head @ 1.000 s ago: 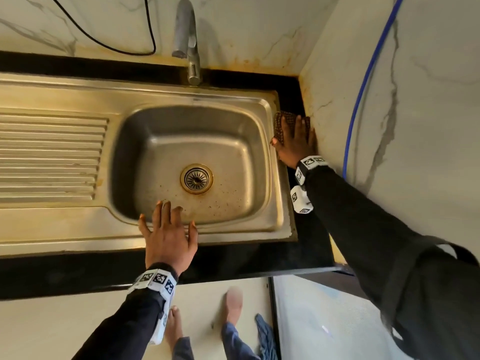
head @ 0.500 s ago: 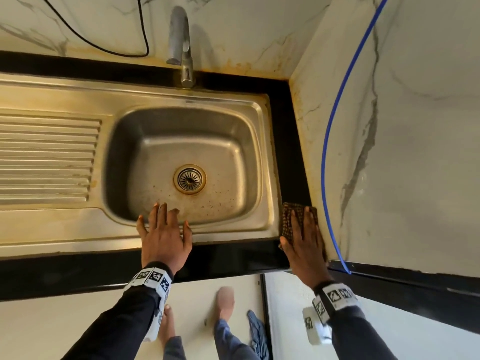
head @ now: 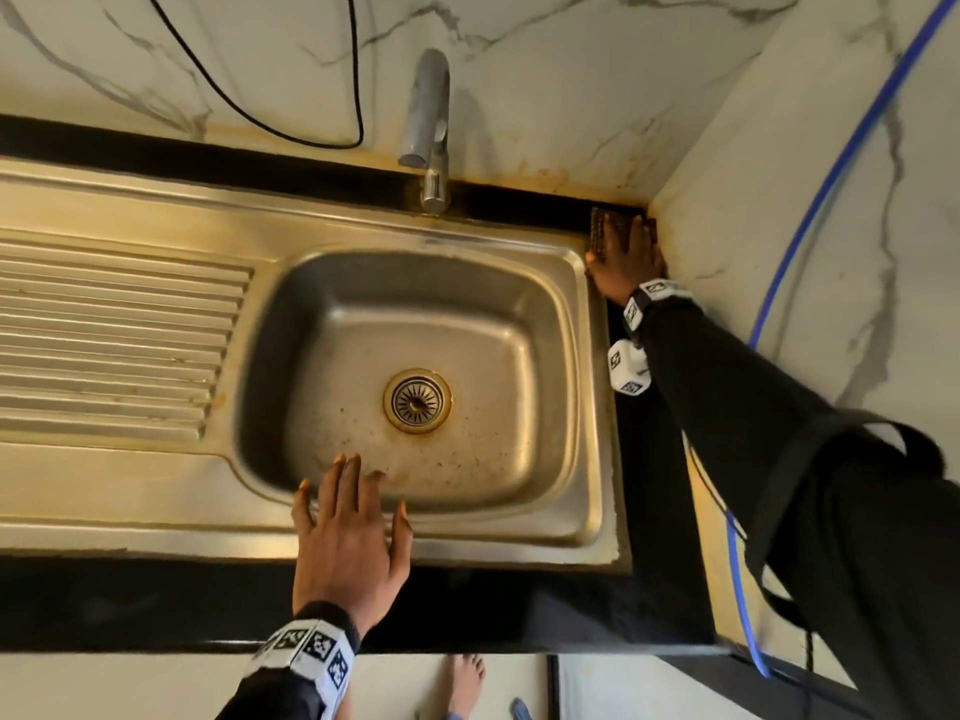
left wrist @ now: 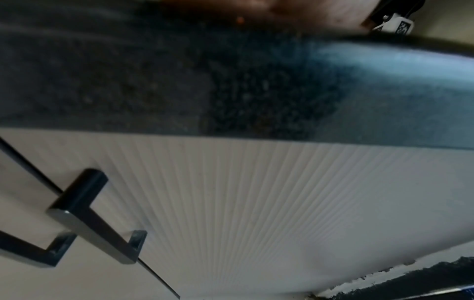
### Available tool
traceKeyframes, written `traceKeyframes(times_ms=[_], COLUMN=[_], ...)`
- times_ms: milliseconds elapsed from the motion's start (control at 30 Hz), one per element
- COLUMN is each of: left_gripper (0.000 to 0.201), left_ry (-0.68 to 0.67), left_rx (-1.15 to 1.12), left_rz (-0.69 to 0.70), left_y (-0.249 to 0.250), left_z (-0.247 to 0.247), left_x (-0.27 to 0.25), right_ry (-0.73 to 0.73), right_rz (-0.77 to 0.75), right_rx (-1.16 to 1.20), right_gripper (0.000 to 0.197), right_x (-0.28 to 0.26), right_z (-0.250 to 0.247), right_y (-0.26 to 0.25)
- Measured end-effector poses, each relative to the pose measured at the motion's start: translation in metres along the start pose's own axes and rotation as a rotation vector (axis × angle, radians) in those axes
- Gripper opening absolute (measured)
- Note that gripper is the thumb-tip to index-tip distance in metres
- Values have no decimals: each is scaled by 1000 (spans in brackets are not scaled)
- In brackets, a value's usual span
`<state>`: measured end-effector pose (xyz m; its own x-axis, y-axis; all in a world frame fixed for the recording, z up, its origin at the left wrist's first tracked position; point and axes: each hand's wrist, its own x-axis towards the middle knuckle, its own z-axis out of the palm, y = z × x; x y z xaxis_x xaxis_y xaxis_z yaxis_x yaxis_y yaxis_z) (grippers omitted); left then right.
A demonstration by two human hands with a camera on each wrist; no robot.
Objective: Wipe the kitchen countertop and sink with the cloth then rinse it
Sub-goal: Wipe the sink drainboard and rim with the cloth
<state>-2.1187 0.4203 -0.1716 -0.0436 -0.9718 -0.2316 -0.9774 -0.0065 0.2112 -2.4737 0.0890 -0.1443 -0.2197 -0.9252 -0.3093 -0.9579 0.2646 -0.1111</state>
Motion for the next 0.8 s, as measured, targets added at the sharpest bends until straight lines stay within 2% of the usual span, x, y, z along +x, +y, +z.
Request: traceKeyframes(times_ms=[100, 200, 300, 400, 467, 533, 567, 667, 800], left_gripper=[60, 63, 65, 67, 67, 66, 66, 67, 76], left_ry=[0, 11, -28, -38, -73, -80, -79, -74, -14], left_rx=[8, 12, -1, -38, -34, -26, -30, -45, -79], left_rz=[-22, -36, -41, -39, -40, -35, -32, -30, -36], left_y=[1, -2, -9, 5, 8, 4, 2, -2, -1], left_z=[0, 2, 0, -2, -3, -3, -4, -11, -5], left_x=[8, 6, 5, 6, 3, 1, -1, -2, -3], right_ry=[-10, -60, -62, -12, -39, -124, -151, -87, -70], right_rz=[-17, -67, -120, -158, -170, -223, -242, -271, -242], right_rx=[-44, -53, -66, -134, -180, -262, -289, -268, -254], right_gripper=[71, 73, 73, 71, 66, 67, 70, 68, 69], right_x=[17, -19, -107, -231, -307, -345, -348, -316, -223], right_z=[-8, 8, 47, 86, 108, 123, 123, 106, 73], right_y=[-5, -7, 9, 34, 32, 27, 25, 17, -2])
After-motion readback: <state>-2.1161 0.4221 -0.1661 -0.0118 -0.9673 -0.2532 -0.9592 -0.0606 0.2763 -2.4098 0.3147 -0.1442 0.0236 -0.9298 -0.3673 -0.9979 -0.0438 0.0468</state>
